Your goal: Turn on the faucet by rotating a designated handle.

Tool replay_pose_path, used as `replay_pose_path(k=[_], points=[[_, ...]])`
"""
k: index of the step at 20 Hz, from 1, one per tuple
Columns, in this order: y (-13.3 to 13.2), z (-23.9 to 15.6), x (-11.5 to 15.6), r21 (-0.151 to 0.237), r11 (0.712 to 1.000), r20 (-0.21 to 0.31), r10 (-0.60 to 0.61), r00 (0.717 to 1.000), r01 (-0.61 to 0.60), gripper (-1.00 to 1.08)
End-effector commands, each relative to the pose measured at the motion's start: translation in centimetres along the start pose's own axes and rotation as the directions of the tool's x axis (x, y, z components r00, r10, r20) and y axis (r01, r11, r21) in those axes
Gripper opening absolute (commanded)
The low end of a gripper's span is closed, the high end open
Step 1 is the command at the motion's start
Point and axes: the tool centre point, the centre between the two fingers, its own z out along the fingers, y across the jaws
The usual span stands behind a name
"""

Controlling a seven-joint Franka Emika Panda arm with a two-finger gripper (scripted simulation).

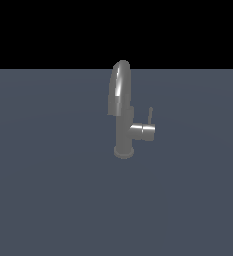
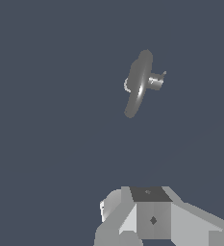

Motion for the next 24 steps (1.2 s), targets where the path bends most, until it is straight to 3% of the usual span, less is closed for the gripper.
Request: replay_pose_path(k=[1, 12, 19, 24], points=[[0.0, 0.0, 0.0, 0.000, 1.000, 0.000, 0.000, 1.000, 0.000, -1.00], [0.3, 0.2, 1.7, 0.044, 0.998, 0.037, 0.048, 0.998, -0.049, -1.00], [1.1, 0.6, 4.6, 0.115, 0.984, 0.107, 0.126, 0.986, -0.138, -1.00], [2.0, 1.3, 7.4, 0.180, 0.956, 0.182, 0.197, 0.963, -0.230, -1.00]])
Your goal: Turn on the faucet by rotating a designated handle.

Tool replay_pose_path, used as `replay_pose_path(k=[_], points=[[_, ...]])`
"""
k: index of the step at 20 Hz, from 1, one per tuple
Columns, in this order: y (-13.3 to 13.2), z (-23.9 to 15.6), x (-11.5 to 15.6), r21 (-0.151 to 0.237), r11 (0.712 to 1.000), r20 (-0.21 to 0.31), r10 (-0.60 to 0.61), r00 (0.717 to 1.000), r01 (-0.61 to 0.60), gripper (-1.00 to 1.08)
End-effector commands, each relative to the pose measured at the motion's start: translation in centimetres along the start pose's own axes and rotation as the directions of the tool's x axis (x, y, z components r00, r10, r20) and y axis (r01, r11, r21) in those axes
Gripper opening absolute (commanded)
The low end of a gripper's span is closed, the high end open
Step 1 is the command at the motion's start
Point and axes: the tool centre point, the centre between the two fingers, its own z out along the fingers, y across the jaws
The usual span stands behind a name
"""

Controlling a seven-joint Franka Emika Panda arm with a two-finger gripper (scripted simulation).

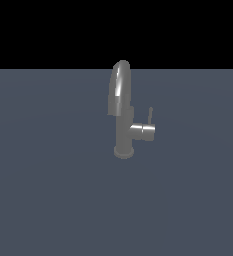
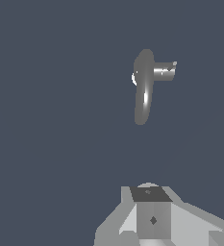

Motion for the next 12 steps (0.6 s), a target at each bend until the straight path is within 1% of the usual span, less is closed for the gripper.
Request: replay_pose_path(k=[1, 7, 12], points=[[0.3, 0.1, 1.6, 0.040, 0.998, 0.034, 0.043, 0.998, -0.045, -1.00], [1.2, 0.7, 5.3, 0.131, 0.979, 0.123, 0.142, 0.982, -0.158, -1.00], [2.3, 1.5, 8.3, 0.201, 0.945, 0.207, 0.217, 0.954, -0.259, -1.00]])
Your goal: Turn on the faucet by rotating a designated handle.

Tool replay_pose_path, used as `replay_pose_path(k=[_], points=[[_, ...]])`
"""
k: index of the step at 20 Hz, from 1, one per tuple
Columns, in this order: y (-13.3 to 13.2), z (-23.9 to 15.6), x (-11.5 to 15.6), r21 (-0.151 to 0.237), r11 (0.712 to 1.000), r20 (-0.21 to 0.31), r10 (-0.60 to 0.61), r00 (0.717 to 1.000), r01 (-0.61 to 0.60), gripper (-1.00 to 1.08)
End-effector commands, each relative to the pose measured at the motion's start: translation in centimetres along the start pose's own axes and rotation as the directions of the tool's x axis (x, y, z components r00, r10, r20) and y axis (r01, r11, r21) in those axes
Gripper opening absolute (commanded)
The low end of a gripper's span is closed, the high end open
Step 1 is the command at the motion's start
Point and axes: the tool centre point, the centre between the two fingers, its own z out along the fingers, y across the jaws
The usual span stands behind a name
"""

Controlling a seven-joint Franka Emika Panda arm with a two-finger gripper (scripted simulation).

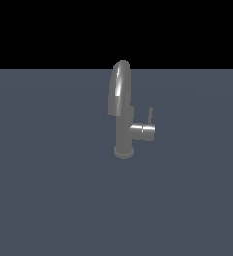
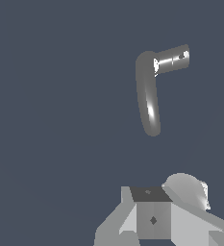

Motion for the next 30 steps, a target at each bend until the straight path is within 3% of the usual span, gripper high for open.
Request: replay_pose_path(k=[1, 9, 16, 23, 30], points=[[0.3, 0.1, 1.7, 0.044, 0.998, 0.037, 0.046, 0.998, -0.048, -1.00], [1.8, 1.1, 7.0, 0.176, 0.961, 0.171, 0.184, 0.968, -0.213, -1.00], [3.8, 2.8, 11.7, 0.276, 0.885, 0.312, 0.287, 0.906, -0.376, -1.00], [6.5, 5.7, 16.2, 0.350, 0.756, 0.477, 0.365, 0.799, -0.554, -1.00], [9.4, 9.9, 20.0, 0.377, 0.575, 0.647, 0.398, 0.651, -0.726, -1.00]])
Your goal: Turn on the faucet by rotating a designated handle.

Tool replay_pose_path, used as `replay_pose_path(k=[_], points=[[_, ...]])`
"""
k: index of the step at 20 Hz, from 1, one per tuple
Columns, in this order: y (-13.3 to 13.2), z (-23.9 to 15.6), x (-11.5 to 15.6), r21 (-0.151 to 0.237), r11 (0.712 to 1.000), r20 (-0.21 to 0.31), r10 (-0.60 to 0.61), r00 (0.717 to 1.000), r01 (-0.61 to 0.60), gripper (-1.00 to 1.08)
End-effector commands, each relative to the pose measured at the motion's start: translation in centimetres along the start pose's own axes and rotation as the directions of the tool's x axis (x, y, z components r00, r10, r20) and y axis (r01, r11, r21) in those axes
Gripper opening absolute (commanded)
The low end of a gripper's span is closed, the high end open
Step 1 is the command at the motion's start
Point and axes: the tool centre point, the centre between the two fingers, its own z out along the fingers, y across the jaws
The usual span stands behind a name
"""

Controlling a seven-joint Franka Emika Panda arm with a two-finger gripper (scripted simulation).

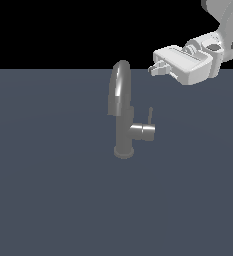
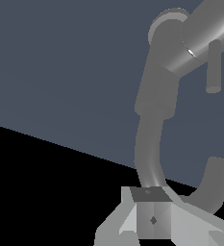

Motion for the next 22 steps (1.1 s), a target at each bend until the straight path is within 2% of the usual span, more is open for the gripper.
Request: replay_pose_path(k=[1, 6, 11, 17, 22], points=[[0.4, 0.2, 2.3, 0.063, 0.996, 0.054, 0.065, 0.996, -0.068, -1.00], [1.7, 1.1, 6.4, 0.165, 0.966, 0.160, 0.173, 0.972, -0.200, -1.00], [2.8, 2.2, 9.1, 0.229, 0.927, 0.243, 0.242, 0.939, -0.298, -1.00], [3.6, 3.1, 10.8, 0.265, 0.893, 0.301, 0.281, 0.911, -0.363, -1.00], [3.8, 3.3, 11.2, 0.271, 0.886, 0.312, 0.288, 0.905, -0.375, -1.00]])
